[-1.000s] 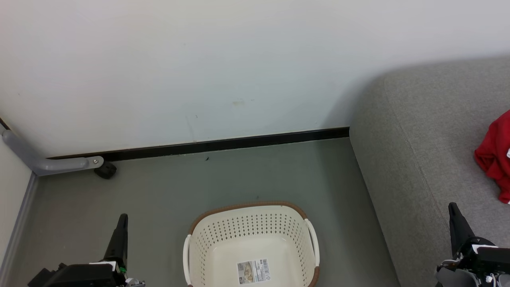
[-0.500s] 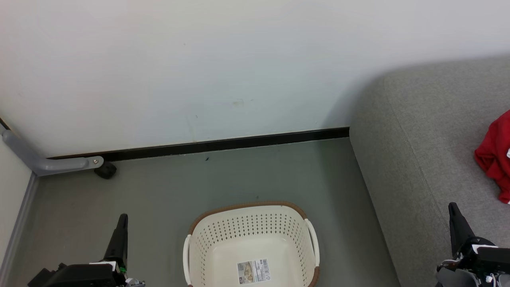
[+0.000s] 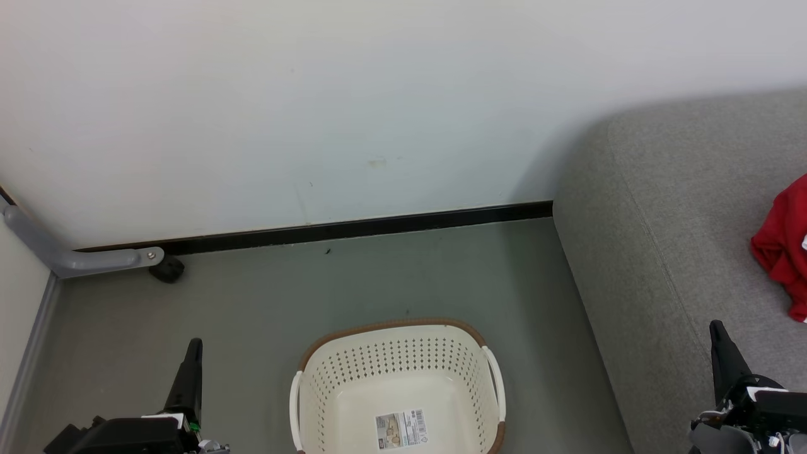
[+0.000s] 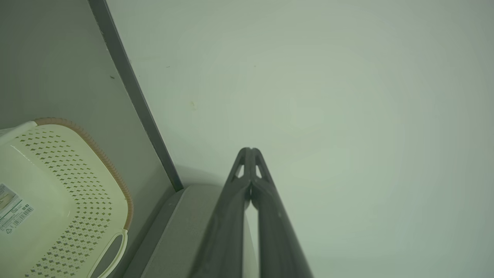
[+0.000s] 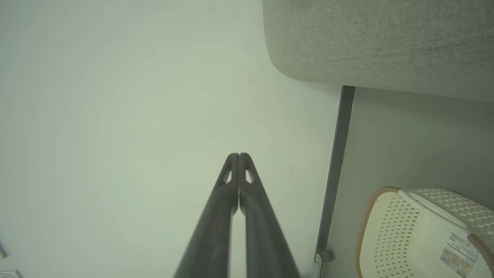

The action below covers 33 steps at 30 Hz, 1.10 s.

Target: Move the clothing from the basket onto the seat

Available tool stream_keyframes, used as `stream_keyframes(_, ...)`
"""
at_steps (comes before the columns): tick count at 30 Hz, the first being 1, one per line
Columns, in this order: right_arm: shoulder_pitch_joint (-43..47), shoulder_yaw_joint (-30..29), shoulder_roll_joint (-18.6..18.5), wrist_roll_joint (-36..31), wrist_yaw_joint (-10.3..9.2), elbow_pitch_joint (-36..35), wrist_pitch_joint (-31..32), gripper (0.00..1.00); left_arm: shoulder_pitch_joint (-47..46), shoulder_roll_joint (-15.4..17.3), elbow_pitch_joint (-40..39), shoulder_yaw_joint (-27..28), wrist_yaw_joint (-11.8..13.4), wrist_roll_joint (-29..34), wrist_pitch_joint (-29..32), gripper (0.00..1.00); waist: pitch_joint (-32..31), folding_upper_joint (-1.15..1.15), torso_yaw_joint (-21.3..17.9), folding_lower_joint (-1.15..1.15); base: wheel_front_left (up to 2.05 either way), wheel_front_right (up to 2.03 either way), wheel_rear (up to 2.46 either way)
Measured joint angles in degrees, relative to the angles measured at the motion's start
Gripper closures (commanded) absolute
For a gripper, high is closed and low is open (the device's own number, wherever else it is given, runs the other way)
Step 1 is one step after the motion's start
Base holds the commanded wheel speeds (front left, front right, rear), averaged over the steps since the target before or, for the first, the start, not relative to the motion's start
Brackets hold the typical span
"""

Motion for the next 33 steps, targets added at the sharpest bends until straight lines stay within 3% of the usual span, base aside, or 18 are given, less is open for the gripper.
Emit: stream_keyframes(33, 0.0, 0.0, 0.0, 0.0, 0.00, 0.0, 0.0, 1.00, 0.0, 0.0, -0.1, 0.0, 0.0, 0.0, 0.0, 1.00, 0.0, 0.00, 0.0, 0.00, 0.00, 0.00, 0.00)
